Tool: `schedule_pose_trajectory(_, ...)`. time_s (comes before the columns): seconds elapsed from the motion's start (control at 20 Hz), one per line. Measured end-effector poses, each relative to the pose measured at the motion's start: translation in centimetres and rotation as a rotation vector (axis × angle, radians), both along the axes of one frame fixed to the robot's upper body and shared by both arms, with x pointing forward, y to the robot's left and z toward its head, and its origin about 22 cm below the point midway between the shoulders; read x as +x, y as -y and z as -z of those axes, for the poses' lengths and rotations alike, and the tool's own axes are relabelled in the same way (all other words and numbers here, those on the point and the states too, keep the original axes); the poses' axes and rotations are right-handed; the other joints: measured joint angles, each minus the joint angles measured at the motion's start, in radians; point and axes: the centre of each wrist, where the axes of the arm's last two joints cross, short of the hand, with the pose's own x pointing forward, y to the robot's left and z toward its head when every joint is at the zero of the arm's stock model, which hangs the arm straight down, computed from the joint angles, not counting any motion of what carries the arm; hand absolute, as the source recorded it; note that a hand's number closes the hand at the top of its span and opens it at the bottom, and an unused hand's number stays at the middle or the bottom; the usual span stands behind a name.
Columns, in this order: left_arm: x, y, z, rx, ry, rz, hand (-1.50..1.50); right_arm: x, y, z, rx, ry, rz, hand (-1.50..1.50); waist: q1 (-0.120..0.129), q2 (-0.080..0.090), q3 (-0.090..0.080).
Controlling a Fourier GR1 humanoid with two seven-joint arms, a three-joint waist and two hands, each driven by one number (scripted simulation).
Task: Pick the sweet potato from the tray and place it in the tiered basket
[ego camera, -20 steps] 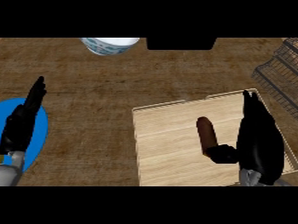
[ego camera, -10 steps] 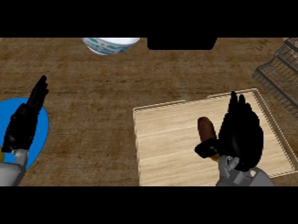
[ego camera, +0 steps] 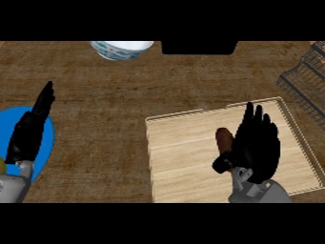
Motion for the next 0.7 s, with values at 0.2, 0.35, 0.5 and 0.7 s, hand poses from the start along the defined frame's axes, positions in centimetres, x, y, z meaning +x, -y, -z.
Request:
schedule_pose_trajectory(0.2, 0.3, -0.3, -0.1, 0.004, -0.003, -0.003, 0.0, -0.3, -0.3, 0.5, -0.053, -0.019, -0.009, -1.5, -0.001, 0.0, 0.0)
schedule_pose_trajectory(0.35, 0.4, -0.8, 0.0, 0.006, 0.0, -0.005, 0.0, -0.7, -0.7, 0.8, -0.088, -0.027, -0.018, -1.5, -0.002, 0.0, 0.0)
schedule_pose_trajectory(0.5, 0.3, -0.7, 0.0, 0.002, 0.0, -0.002, 0.0, -0.8, -0.8, 1.2, -0.116, -0.041, -0.021, -1.5, 0.002, -0.001, 0.0)
schedule_pose_trajectory(0.7, 0.5, -0.9, -0.1, 0.005, 0.005, 0.0, 0.0, -0.8, -0.8, 1.6, -0.126, -0.066, -0.021, -1.5, 0.003, 0.001, 0.001)
